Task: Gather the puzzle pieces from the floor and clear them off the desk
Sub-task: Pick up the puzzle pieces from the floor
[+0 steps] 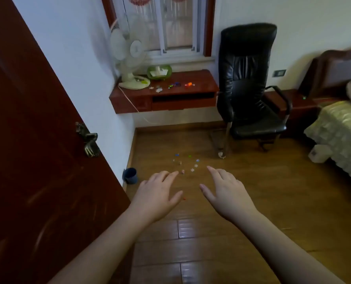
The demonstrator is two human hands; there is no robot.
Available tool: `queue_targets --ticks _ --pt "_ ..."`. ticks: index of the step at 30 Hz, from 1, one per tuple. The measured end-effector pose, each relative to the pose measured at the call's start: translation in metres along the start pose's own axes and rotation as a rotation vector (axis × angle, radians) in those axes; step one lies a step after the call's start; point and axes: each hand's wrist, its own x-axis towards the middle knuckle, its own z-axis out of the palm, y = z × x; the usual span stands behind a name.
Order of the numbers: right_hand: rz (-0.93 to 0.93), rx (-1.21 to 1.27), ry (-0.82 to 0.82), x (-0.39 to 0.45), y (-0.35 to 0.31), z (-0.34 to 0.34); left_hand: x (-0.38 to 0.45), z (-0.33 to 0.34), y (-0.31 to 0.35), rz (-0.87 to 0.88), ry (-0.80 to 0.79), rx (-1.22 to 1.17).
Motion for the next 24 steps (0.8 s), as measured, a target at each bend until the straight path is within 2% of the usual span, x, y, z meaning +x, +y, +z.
queue_targets --ticks 9,18,24 --pt "-0.017 0.028 -0.080 0.059 0.006 0.033 0.046 0.034 -0.036 -0.077 -0.066 -0.023" --pt "-0.003 -0.033 -0.221 0.154 -0.011 0.078 0.120 0.063 -0.103 -0.064 -0.100 -0.081" --pt "0.020 -0.030 -0.276 0.213 -0.026 0.106 0.175 0.073 -0.134 0.008 -0.146 -0.104"
